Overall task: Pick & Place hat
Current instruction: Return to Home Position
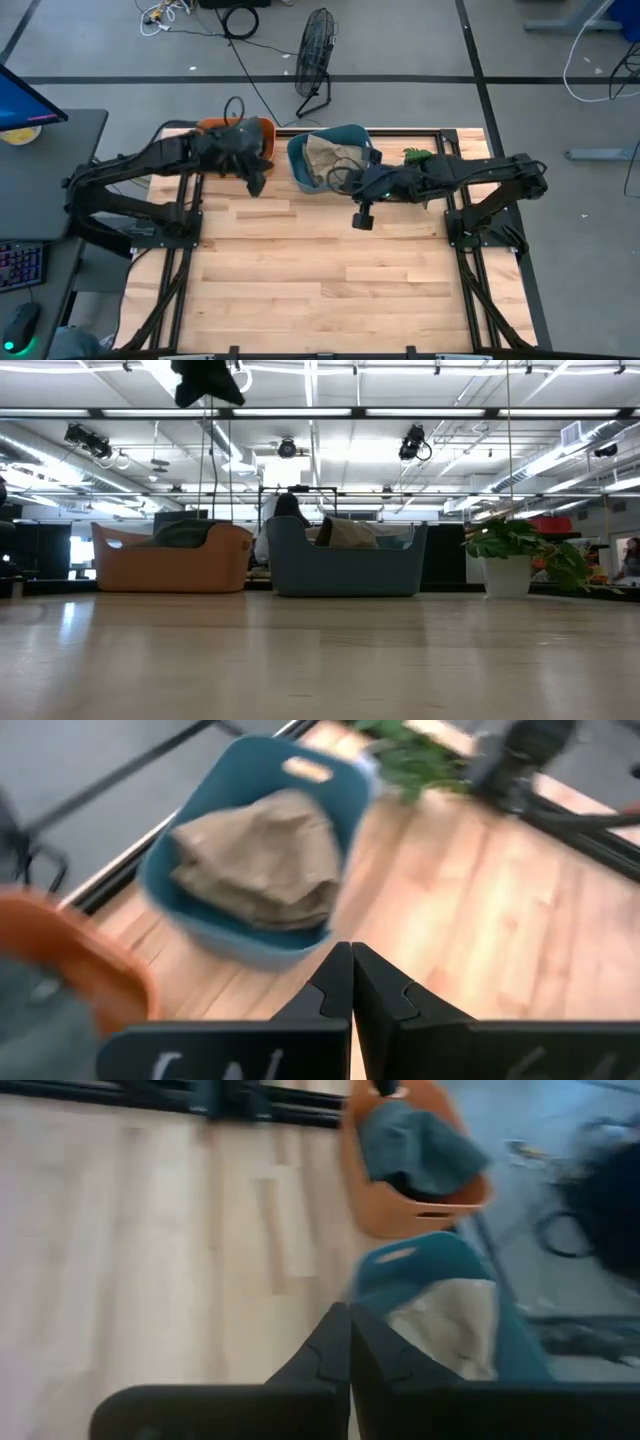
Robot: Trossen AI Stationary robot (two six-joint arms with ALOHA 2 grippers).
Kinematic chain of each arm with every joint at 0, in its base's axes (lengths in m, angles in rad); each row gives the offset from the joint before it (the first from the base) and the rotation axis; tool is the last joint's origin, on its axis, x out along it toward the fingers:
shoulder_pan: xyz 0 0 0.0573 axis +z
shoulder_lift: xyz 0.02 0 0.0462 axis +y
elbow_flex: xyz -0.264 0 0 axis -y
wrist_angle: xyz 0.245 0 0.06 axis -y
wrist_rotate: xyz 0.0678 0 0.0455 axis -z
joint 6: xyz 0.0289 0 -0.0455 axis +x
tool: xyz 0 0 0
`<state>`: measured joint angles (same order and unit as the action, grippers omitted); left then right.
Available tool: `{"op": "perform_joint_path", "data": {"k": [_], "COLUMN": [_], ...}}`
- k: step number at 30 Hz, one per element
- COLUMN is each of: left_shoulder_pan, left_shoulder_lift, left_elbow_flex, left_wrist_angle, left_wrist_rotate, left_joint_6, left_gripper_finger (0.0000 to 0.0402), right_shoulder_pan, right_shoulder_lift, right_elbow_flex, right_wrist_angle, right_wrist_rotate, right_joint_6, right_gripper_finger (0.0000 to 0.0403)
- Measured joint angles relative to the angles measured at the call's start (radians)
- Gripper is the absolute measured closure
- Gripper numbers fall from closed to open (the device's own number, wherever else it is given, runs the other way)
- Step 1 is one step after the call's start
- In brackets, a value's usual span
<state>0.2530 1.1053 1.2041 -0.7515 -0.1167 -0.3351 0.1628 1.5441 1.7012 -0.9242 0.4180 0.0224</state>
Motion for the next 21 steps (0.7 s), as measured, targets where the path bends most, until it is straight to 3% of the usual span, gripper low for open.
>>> {"op": "perform_joint_path", "data": {"k": [4,14,21], "left_shoulder_pan": [-0.111,-0.202,-0.239], "left_shoulder_lift": [0.000,-0.115,-0.256], "left_elbow_flex": [0.000,0.000,-0.086], "left_wrist_angle": [0.042,0.031,0.083], "left_wrist_rotate": [-0.074,-0.117,-0.091], "left_joint_6": [0.052,0.111,0.122], "left_gripper_finger": [0.0399,0.0399,0.0399], "right_shoulder_pan": [0.001,0.003,0.003], "right_shoulder_lift": [-0.058,-0.295,-0.503], "right_elbow_flex": [-0.014,-0.024,-0.244], "right_wrist_angle": [-0.037,-0.060,0.053], "right_wrist_rotate": [-0.118,-0.124,-0.155], "right_joint_6": [-0.004,0.004,0.022], "right_gripper_finger": [0.0402,0.0403,0.0403]}}
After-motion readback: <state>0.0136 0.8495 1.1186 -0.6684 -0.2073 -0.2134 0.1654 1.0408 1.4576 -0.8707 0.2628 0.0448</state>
